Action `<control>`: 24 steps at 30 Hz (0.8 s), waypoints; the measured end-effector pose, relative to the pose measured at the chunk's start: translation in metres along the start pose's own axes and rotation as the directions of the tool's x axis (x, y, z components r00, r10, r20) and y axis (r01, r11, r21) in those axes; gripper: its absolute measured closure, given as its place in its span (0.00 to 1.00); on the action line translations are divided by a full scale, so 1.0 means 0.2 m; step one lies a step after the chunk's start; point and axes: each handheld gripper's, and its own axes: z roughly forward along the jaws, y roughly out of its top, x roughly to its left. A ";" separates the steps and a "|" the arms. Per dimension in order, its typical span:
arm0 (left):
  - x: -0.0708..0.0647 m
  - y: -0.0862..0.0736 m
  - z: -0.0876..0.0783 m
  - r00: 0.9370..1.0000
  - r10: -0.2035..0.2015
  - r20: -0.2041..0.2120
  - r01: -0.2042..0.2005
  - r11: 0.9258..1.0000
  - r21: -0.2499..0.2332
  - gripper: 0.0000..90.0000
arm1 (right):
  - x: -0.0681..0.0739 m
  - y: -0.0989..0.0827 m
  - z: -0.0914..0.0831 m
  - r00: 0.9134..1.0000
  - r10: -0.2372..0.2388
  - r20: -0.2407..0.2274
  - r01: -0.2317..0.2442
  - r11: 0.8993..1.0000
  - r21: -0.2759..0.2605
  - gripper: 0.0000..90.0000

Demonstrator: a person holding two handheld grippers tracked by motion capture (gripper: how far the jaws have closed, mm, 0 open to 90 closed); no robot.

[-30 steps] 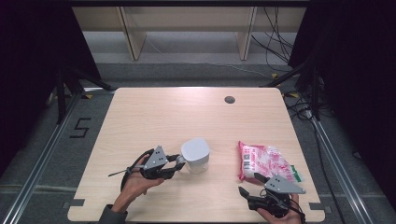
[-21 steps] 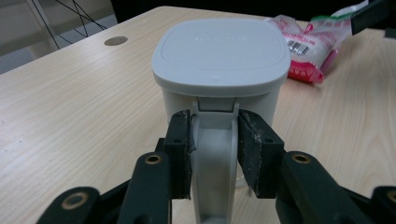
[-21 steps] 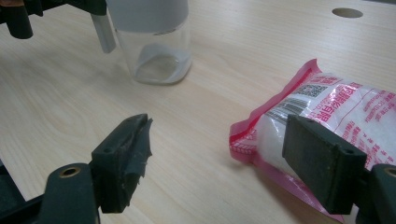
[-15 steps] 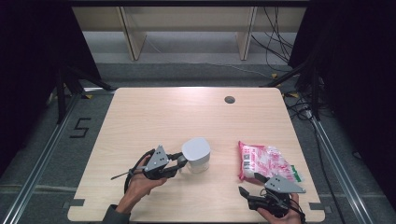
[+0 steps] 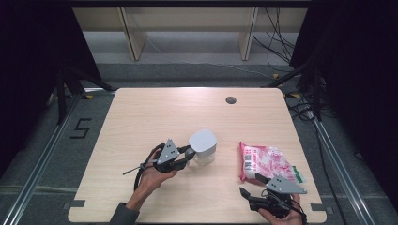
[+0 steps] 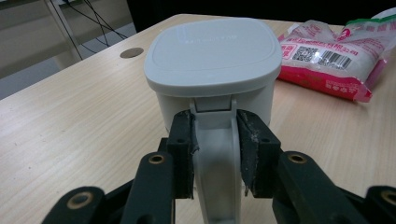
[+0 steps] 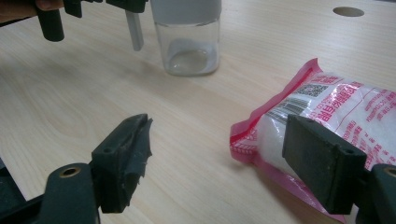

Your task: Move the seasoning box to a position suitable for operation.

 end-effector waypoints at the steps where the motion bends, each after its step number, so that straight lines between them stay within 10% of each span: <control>1: 0.00 0.00 0.00 1.000 0.000 0.000 0.000 1.000 0.000 0.76 | 0.00 0.00 0.00 1.000 0.000 0.000 0.000 1.000 0.000 0.27; 10: 0.06 -0.03 0.06 0.999 -0.001 -0.044 0.002 0.999 0.034 0.75 | -0.01 0.00 -0.01 1.000 0.009 0.005 -0.009 1.000 -0.003 0.27; 17: 0.10 -0.04 0.06 0.987 0.008 -0.158 0.003 0.997 0.073 0.76 | 0.00 0.00 -0.01 1.000 0.024 0.010 -0.024 1.000 -0.001 0.27; 24: 0.10 -0.05 0.08 0.988 -0.003 -0.157 0.012 0.998 0.059 0.77 | -0.01 0.00 0.00 1.000 0.009 0.000 -0.009 1.000 -0.003 0.27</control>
